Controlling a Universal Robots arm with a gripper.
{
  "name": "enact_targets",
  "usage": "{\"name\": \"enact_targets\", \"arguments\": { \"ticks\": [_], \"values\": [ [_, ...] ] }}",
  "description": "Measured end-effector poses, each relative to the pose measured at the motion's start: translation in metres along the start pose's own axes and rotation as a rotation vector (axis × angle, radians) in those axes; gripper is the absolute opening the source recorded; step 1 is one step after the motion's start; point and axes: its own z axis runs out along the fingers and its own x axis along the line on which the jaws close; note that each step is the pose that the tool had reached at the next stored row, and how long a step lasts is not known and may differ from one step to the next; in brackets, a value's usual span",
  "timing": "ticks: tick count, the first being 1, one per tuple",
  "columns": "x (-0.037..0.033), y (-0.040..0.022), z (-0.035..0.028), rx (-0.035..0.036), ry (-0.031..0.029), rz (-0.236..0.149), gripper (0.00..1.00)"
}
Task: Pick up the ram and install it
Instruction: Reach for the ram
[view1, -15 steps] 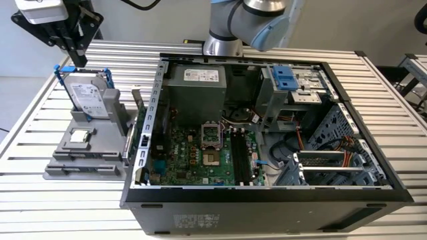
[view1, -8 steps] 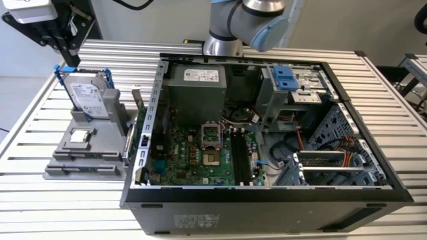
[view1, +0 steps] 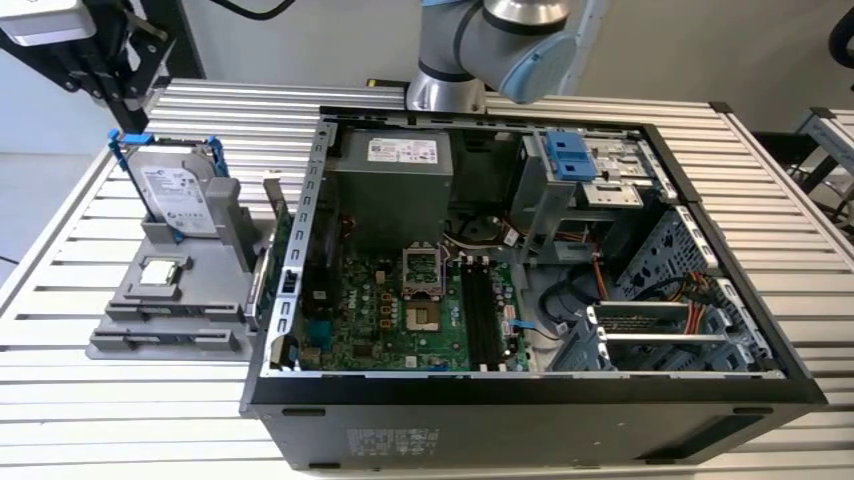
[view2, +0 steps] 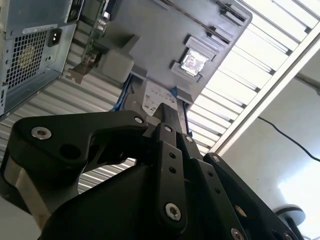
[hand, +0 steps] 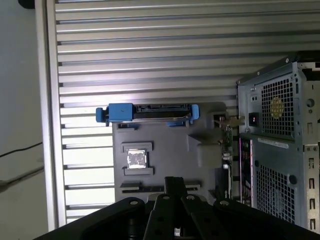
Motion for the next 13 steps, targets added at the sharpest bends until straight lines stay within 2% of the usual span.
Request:
{"name": "enact_targets", "arguments": {
  "ticks": [9,13],
  "values": [
    [0.0021,-0.0006,-0.0001,0.0,0.0001,0.0,0.0],
    [0.0019,-0.0062,-0.0003,0.0,0.0,0.0,0.0]
  ]
}}
